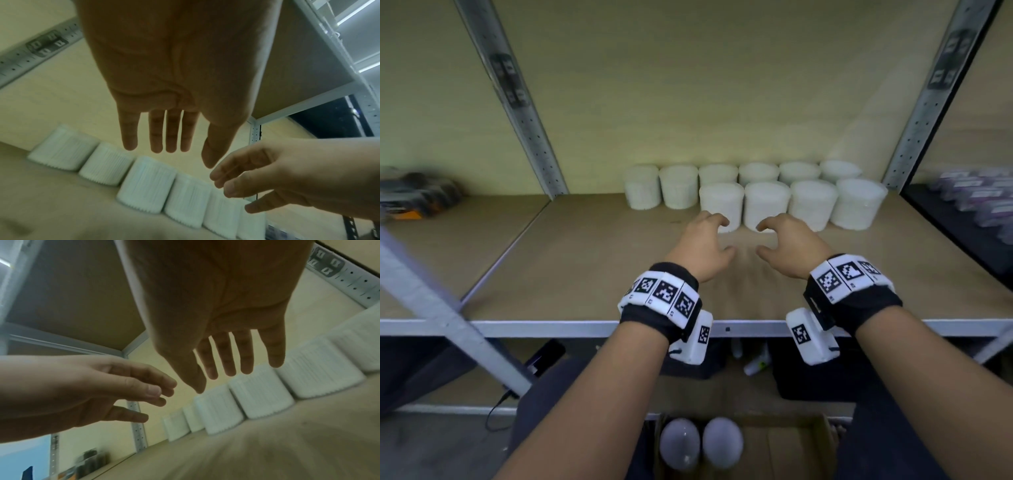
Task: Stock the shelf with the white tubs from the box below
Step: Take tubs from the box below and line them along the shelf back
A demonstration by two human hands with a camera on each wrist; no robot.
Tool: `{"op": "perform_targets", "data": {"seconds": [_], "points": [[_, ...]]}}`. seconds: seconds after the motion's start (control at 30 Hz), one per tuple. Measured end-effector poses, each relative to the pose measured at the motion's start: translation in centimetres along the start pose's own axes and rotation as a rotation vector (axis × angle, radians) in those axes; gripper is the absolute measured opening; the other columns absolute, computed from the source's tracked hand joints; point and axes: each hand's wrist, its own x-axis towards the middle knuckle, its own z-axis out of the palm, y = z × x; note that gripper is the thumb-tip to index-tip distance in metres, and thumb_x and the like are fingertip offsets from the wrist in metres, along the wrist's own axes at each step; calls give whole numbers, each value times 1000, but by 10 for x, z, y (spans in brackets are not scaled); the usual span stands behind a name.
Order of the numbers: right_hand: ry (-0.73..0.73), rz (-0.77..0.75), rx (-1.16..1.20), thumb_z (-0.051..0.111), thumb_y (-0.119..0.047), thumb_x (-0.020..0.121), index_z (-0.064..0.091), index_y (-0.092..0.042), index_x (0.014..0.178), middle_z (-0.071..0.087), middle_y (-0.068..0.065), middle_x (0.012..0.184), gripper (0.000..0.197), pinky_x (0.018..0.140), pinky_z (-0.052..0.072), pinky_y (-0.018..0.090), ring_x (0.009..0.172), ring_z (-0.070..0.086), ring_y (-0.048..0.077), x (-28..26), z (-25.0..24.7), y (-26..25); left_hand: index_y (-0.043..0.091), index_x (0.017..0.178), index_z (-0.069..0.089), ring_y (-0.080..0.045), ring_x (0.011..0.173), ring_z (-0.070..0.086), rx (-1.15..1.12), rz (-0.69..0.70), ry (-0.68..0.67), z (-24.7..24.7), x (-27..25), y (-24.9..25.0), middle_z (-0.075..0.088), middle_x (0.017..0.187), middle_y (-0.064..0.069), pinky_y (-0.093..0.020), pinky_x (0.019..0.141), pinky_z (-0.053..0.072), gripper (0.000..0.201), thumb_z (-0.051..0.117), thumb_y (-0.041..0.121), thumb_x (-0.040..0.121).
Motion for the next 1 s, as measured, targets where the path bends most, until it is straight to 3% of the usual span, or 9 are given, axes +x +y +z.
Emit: {"op": "perform_targets", "data": {"seconds": [0.17,0.33,0.53,0.67,0.8,1.0], "points": [[-10,-8,25,60,-27,86,60,-19,123,54,5,131,38,101,40,31,123,50,22,-50,15,-16,13,131,52,-20,122,49,0,-69,-43,2,-59,-5,50,133,-4,-27,99,38,47,61,27,86],[-12,-34,52,62,-22,83,67,-17,109,62,6,115,27,92,42,25,105,58,23,-96,35,-34,14,120,57,-21,113,55,-12,-115,-97,11,-111,-22,57,122,-6,-27,95,41,39,64,29,85],[-246,-35,12,63,-28,86,65,-15,110,67,6,107,28,87,46,27,103,63,22,-133,69,-39,12,116,58,-21,110,54,-14,-138,-130,32,-154,-39,49,122,-7,-25,97,42,36,66,23,83],[-385,30,-12,64,-30,85,62,-14,116,64,7,117,35,91,48,31,108,61,23,-144,105,-32,12,116,58,-24,107,55,43,-235,-270,58,-169,-57,49,119,-9,-26,91,42,38,68,24,82],[-500,93,-35,65,-31,82,58,-19,123,61,6,122,43,92,50,32,110,59,24,-150,152,-16,14,118,57,-25,110,55,47,-333,-375,91,-181,-73,51,122,-9,-35,94,48,43,71,26,79],[-633,137,-108,64,-33,83,59,-13,123,62,10,122,46,91,51,32,110,60,28,-163,213,10,8,121,57,-28,108,57,30,-464,-518,146,-201,-96,56,125,-14,-33,91,47,44,70,20,80]]}}
